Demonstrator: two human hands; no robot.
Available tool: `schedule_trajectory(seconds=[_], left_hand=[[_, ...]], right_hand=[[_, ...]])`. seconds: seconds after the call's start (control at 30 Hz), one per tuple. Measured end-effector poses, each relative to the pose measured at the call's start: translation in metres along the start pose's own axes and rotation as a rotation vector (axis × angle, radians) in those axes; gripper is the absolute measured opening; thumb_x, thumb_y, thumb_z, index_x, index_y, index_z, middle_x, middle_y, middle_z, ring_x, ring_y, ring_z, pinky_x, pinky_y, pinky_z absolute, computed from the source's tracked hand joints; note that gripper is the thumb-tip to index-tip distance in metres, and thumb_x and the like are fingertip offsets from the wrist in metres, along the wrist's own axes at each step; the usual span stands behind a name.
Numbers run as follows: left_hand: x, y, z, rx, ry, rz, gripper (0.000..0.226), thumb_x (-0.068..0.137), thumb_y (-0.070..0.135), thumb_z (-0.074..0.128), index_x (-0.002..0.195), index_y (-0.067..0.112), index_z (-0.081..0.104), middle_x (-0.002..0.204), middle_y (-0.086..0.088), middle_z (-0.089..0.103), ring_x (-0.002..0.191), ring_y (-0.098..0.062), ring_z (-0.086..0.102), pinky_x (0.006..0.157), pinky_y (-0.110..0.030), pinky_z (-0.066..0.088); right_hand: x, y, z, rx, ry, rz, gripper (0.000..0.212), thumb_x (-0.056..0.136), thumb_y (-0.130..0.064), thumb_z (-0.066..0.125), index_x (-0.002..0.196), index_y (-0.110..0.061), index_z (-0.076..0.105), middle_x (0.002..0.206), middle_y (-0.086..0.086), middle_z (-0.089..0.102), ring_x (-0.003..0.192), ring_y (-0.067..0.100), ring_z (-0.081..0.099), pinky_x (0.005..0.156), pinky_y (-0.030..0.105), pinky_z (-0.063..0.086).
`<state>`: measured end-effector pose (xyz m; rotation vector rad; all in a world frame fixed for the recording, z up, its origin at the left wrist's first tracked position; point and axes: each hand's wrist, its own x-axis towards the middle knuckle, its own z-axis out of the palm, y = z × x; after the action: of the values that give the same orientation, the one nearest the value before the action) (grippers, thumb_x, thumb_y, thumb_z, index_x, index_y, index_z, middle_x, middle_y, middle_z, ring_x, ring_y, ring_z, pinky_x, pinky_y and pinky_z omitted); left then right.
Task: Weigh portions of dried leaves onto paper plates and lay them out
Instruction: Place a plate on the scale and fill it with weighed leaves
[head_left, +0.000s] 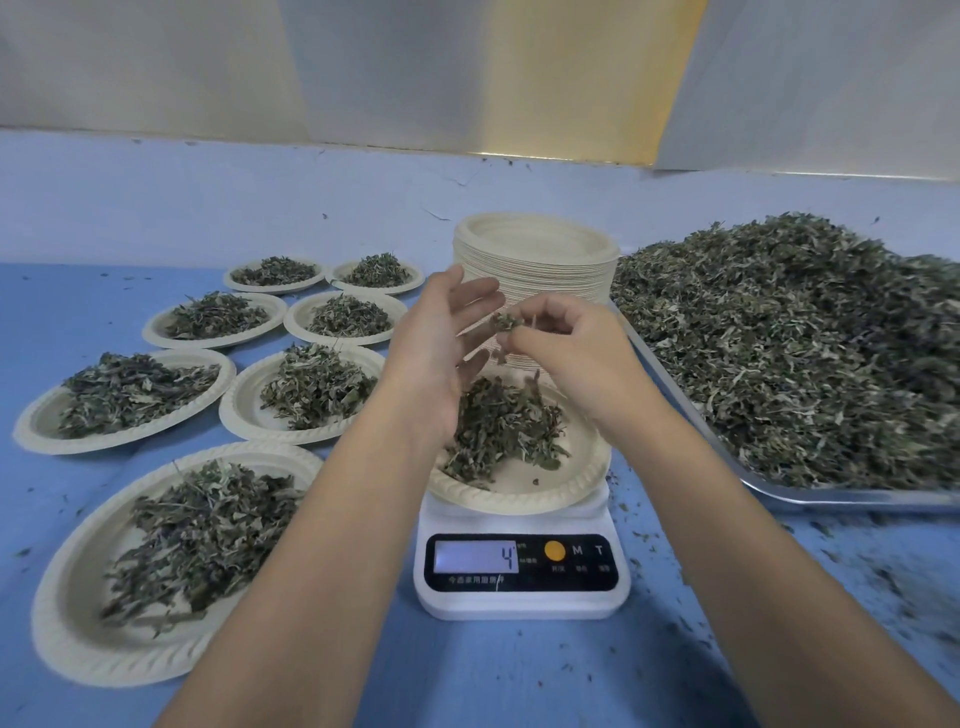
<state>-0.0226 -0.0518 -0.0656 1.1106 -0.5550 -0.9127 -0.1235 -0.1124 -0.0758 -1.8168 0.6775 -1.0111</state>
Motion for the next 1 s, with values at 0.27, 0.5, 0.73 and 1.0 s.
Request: schedule_trajectory(seconds=[0.27,0.5,0.73,1.0], left_hand=[[-0.005,0.003,0.000,0.055,-0.042,0.065,0.037,0.096,0.034,0.038,0.110,0.016,0.067,0.105,0.006,0.072,0.095,-0.005,0.067,0.086,-0.025,0.037],[-0.006,0.003,0.003,0.096,-0.142,0.089,0.033,0.095,0.031,0.040,0.110,0.017,0.066,0.112,0.003,0.070,0.107,-0.010,0.063,0.099,-0.028,0.040],[-0.006,-0.006,0.018,0.344,-0.154,0.109,0.027,0.094,0.030,0.044,0.099,0.024,0.070,0.105,0.008,0.072,0.114,-0.010,0.056,0.104,-0.034,0.038],[-0.008,-0.015,0.063,0.192,-0.176,0.061,0.019,0.093,0.019,0.051,0.089,0.018,0.069,0.105,-0.001,0.071,0.104,-0.013,0.064,0.093,-0.028,0.048]], right_hand=[[0.001,0.001,-0.006,-0.092,0.010,0.033,0.017,0.084,-0.028,0.066,0.069,-0.025,0.074,0.062,-0.014,0.060,0.063,0.000,0.053,0.068,0.025,0.041],[0.002,0.001,-0.017,-0.134,0.060,0.027,0.026,0.085,-0.011,0.058,0.072,-0.030,0.071,0.070,-0.007,0.065,0.070,0.009,0.057,0.080,0.036,0.050],[-0.001,0.013,-0.044,-0.247,0.121,0.025,0.017,0.087,-0.015,0.059,0.078,-0.024,0.071,0.083,-0.004,0.071,0.075,0.009,0.063,0.075,0.026,0.050],[-0.005,0.043,-0.113,-0.571,0.381,0.103,0.023,0.086,-0.009,0.056,0.098,-0.021,0.072,0.096,-0.004,0.069,0.076,0.012,0.059,0.066,0.025,0.043]])
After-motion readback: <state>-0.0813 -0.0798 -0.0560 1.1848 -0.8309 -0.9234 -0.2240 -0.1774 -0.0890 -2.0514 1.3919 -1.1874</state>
